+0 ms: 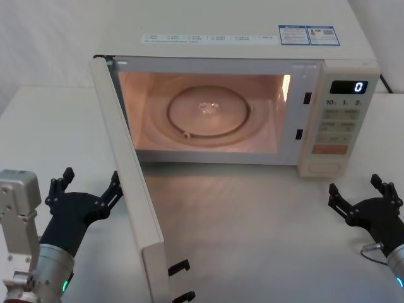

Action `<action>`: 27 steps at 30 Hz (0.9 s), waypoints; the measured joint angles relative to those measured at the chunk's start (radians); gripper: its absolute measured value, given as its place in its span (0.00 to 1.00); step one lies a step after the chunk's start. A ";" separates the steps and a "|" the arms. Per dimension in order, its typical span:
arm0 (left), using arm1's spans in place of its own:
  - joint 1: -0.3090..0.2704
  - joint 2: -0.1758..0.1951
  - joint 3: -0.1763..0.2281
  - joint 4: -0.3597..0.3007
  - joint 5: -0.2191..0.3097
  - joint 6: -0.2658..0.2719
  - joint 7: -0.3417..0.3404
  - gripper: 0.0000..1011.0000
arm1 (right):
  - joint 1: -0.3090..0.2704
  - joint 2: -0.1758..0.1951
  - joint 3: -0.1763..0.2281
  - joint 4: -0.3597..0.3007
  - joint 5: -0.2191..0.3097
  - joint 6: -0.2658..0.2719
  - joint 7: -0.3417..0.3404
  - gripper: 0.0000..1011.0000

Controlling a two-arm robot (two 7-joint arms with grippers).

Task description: Press the button to open the microwave door with one hand; close the microwave door with the other hand.

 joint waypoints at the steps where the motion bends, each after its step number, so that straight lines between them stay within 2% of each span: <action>1: 0.000 0.000 0.000 0.000 0.000 0.000 0.000 0.99 | 0.000 0.000 0.000 0.000 0.000 0.000 0.000 0.99; 27: 0.000 0.000 0.000 0.000 0.000 0.000 0.000 0.99 | 0.000 0.000 0.000 0.000 0.000 0.000 0.000 0.99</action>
